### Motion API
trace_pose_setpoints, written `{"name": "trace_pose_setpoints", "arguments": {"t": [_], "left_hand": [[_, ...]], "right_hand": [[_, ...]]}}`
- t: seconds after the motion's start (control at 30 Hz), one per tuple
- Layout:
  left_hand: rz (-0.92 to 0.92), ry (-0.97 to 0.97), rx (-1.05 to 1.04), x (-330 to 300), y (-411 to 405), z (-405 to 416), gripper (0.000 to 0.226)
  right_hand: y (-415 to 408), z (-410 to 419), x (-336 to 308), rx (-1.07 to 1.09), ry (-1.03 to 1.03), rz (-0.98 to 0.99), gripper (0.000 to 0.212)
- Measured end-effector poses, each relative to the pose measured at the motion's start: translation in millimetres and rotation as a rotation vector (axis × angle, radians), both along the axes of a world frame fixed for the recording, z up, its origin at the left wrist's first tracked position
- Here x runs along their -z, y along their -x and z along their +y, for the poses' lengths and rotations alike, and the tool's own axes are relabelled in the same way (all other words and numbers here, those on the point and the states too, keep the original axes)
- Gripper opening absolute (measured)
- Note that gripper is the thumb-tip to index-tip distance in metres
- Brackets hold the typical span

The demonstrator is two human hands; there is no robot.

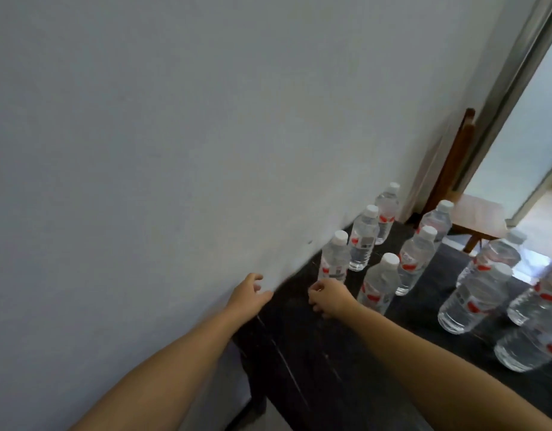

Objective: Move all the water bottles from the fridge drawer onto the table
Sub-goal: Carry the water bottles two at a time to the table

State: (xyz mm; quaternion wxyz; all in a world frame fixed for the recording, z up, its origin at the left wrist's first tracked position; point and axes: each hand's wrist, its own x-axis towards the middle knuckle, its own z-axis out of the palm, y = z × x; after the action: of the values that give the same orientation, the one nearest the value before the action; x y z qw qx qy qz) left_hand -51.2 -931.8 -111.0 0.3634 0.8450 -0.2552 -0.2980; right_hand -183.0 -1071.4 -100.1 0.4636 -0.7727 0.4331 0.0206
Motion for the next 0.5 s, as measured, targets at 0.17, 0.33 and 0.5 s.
{"name": "trace_pose_setpoints", "arguments": {"t": [0.17, 0.33, 0.5], "left_hand": [[-0.015, -0.032, -0.163, -1, 10, 113, 0.047], [-0.006, -0.081, -0.379, 7, 41, 237, 0.042], [0.022, -0.073, -0.539, 9, 81, 325, 0.041]], "right_hand": [[-24, 73, -1, -0.216, 0.034, 0.011, 0.017], [-26, 176, 7, -0.462, 0.067, 0.016, 0.018], [-20, 258, 3, -0.703, 0.101, 0.036, 0.02]]}}
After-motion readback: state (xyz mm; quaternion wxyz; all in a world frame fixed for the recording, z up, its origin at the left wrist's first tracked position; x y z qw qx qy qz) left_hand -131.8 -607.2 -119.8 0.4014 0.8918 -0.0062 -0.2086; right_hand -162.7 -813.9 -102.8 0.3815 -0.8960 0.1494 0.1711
